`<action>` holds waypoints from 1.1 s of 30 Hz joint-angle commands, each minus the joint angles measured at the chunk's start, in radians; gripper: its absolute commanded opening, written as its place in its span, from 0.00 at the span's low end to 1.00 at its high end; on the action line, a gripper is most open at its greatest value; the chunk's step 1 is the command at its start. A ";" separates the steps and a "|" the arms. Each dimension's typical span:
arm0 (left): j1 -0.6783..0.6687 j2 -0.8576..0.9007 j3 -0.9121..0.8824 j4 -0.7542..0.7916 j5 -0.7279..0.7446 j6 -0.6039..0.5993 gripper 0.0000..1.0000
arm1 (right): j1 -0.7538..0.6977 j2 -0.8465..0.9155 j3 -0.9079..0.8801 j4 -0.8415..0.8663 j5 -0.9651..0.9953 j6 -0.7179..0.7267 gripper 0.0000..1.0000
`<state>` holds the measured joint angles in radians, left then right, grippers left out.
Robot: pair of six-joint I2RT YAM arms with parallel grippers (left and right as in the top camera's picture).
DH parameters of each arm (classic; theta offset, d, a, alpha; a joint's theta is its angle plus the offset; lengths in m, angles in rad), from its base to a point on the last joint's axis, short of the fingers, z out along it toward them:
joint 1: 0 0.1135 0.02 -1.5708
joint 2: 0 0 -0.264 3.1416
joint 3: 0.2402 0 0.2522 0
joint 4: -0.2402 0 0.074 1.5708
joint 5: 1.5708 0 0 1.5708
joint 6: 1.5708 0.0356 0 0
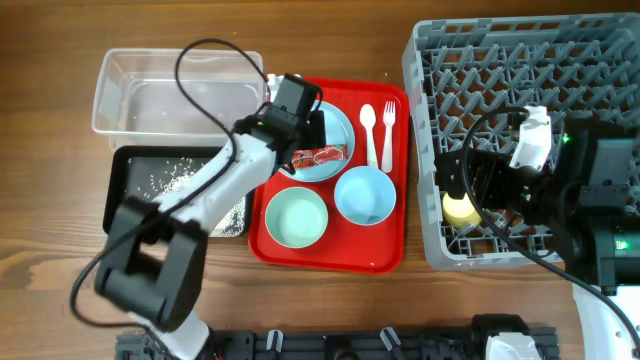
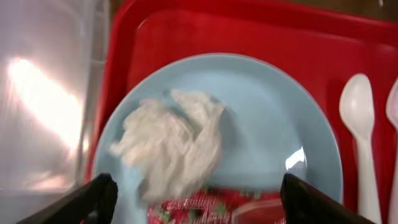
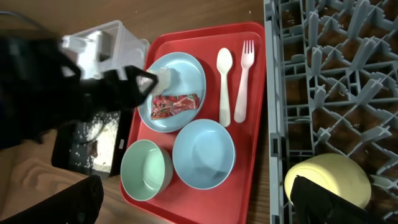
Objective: Sort waste into correct bins and load items into the dishwasher rack
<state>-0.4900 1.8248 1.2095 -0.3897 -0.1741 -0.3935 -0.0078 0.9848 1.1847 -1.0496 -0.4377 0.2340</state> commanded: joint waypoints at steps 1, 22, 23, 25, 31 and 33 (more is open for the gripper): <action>0.000 0.108 0.006 0.069 -0.004 0.076 0.75 | -0.003 0.012 0.014 0.002 -0.008 0.003 0.98; 0.320 -0.156 0.090 -0.096 -0.103 0.153 0.99 | -0.002 -0.087 0.014 -0.009 -0.082 -0.075 0.94; 0.311 -0.171 0.105 -0.117 -0.010 0.171 0.96 | -0.002 -0.106 0.014 -0.009 -0.079 -0.074 0.94; 0.277 -0.198 0.121 -0.151 0.177 0.185 0.84 | -0.002 -0.129 0.014 -0.009 -0.079 -0.074 0.94; 0.058 -0.149 0.113 -0.188 0.272 0.460 0.84 | -0.002 -0.137 0.013 -0.021 -0.079 -0.076 0.95; -0.008 -0.092 0.113 -0.185 0.202 0.545 0.85 | -0.002 -0.137 0.013 -0.023 -0.079 -0.076 0.96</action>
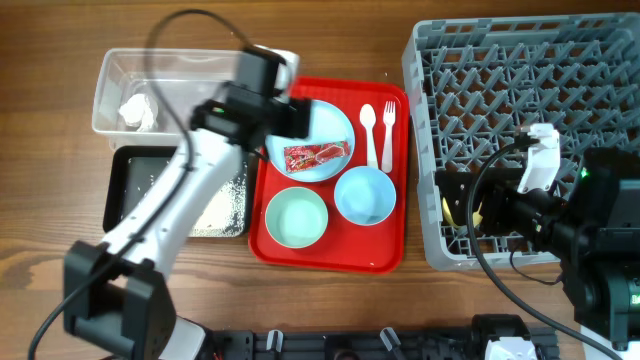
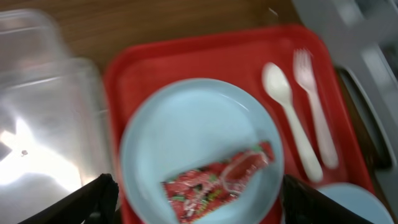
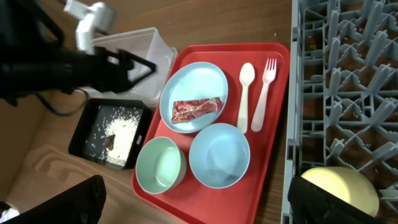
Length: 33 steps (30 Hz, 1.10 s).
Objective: Sort waste into correct bins and load items into the dishwasher rack
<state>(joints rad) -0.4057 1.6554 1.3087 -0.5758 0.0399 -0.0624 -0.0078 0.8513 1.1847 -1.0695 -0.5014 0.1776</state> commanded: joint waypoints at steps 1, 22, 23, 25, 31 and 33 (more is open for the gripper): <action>-0.114 0.111 0.013 0.010 -0.046 0.221 0.87 | -0.002 -0.003 0.013 -0.006 -0.016 -0.019 0.96; -0.124 0.314 0.045 0.051 -0.014 0.224 0.04 | -0.002 -0.002 0.013 -0.016 0.007 -0.018 0.97; -0.124 0.285 0.071 0.019 -0.015 0.192 0.04 | -0.002 -0.002 0.013 -0.015 0.007 -0.018 0.97; -0.121 0.222 0.131 -0.060 -0.018 0.155 0.04 | -0.002 -0.002 0.013 -0.015 0.007 -0.018 0.97; 0.032 0.085 0.179 -0.115 -0.031 0.022 0.04 | -0.002 -0.003 0.013 -0.016 0.007 -0.018 0.97; 0.125 0.098 0.178 -0.089 -0.031 -0.027 0.04 | -0.002 -0.002 0.013 -0.014 0.007 -0.018 0.97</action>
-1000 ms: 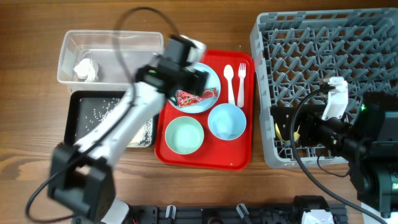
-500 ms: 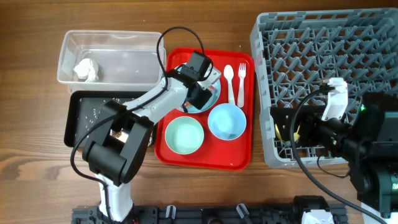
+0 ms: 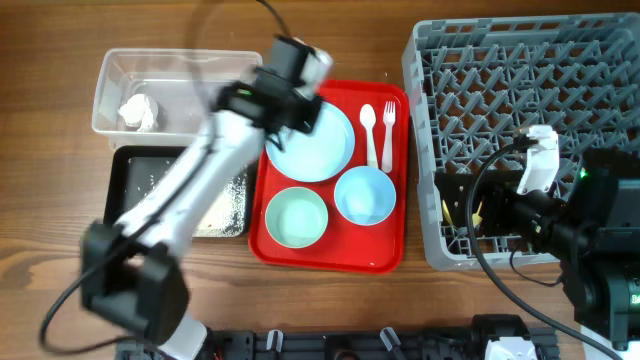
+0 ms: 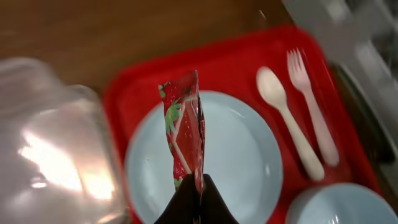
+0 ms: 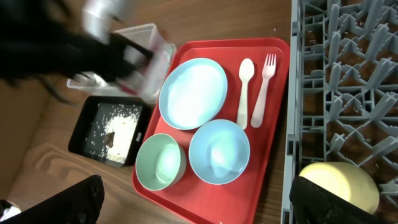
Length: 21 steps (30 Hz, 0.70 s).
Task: Sort waste into correct bins and load items into the dishwasher rack
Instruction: 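Grasp the red wrapper from the blue plate with the left gripper, then carry the red wrapper over the clear bin and release it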
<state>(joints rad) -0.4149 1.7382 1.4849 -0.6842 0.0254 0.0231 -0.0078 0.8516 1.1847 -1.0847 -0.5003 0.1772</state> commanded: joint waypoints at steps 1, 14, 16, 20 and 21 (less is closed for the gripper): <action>0.174 0.025 0.002 0.034 -0.016 -0.139 0.04 | -0.002 -0.003 0.013 0.004 0.006 -0.017 0.97; 0.332 -0.023 0.051 -0.021 0.115 -0.241 0.84 | -0.002 -0.003 0.013 0.007 0.006 -0.021 0.97; 0.332 -0.111 0.058 -0.085 0.151 -0.241 0.84 | -0.002 -0.003 0.013 0.009 0.006 -0.026 0.97; 0.313 -0.293 0.058 -0.226 0.153 -0.241 0.86 | -0.002 -0.003 0.013 0.014 0.006 -0.046 0.97; 0.308 -0.335 0.058 -0.255 0.153 -0.241 0.89 | -0.002 -0.003 0.013 0.018 0.006 -0.046 0.97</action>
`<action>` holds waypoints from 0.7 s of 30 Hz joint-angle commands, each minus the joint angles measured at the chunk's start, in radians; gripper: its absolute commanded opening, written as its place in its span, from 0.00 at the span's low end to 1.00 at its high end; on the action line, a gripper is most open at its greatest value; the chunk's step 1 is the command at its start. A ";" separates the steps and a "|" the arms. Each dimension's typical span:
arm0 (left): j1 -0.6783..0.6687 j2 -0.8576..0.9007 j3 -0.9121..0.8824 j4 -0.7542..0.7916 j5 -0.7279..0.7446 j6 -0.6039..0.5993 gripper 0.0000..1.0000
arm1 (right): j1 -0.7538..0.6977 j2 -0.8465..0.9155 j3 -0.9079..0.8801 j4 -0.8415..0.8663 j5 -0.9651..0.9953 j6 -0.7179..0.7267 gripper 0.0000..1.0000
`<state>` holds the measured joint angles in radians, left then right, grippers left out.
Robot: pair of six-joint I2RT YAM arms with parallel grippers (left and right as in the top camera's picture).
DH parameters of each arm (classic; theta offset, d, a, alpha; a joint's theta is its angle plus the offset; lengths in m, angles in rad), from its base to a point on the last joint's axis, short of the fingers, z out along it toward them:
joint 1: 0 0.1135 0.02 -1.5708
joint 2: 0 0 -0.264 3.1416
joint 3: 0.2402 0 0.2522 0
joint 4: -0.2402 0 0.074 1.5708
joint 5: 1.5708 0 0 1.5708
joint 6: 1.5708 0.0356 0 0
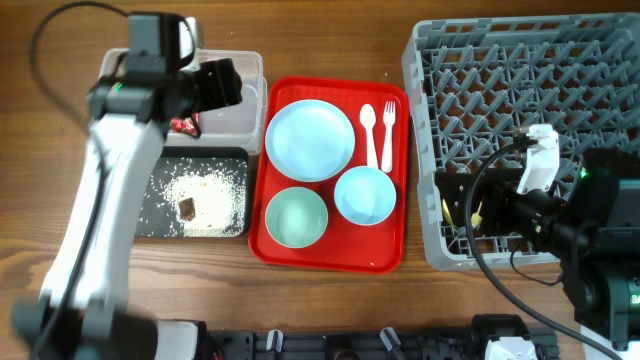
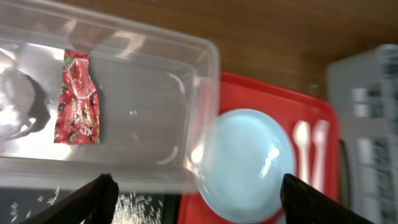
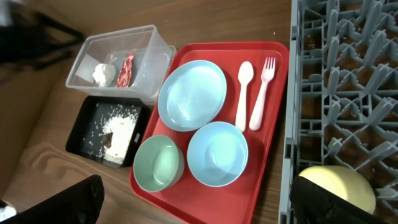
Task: Sort waste into correct bins and load items into the dishwasher rack
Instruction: 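Carry the red wrapper over the clear bin and release it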
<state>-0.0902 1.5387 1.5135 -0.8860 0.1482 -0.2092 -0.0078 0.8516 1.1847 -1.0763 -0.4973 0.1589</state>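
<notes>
My left gripper (image 1: 212, 84) hovers open over the clear bin (image 1: 248, 62) at the back left; its fingers (image 2: 99, 194) are spread wide with nothing between them. A red wrapper (image 2: 78, 96) lies flat in that bin beside a crumpled white tissue (image 3: 103, 73). On the red tray (image 1: 330, 255) are a bare blue plate (image 1: 310, 140), a blue bowl (image 1: 364, 196), a green bowl (image 1: 296, 216), a white spoon (image 1: 367, 135) and a fork (image 1: 388, 135). My right gripper (image 3: 196, 202) is open over the near left corner of the grey rack (image 1: 520, 60).
A black tray (image 1: 130, 225) holding white crumbs and a brown bit sits in front of the clear bin. A yellow cup (image 3: 339, 190) lies in the rack's near left corner by my right fingers. Bare wood lies in front of the trays.
The left gripper was shut on the red wrapper above the blue plate. Now the gripper is open over the clear bin and the wrapper lies inside it. The right arm has not moved.
The tissue and the wrapper lay on the blue plate under my open left gripper. Then the tissue was in the clear bin, the wrapper alone on the plate. Then the left gripper held the wrapper up; now it lies in the bin. The right gripper stayed open throughout.
</notes>
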 commanded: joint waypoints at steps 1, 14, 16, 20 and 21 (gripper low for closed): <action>-0.019 -0.165 0.030 -0.076 0.031 -0.008 0.93 | -0.002 -0.003 0.013 0.014 0.007 -0.028 1.00; -0.070 -0.348 0.029 -0.368 0.053 -0.008 1.00 | -0.002 0.000 0.013 0.013 0.037 -0.025 0.99; -0.070 -0.348 0.029 -0.368 0.053 -0.008 1.00 | -0.002 0.007 0.012 0.013 0.037 -0.026 1.00; -0.070 -0.348 0.029 -0.368 0.053 -0.008 1.00 | -0.002 0.031 0.012 0.013 0.037 -0.025 1.00; -0.070 -0.348 0.029 -0.368 0.053 -0.008 1.00 | -0.002 0.037 0.012 0.013 0.037 -0.025 1.00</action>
<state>-0.1566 1.1976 1.5402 -1.2541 0.1856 -0.2192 -0.0078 0.8673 1.1847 -1.0683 -0.4702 0.1516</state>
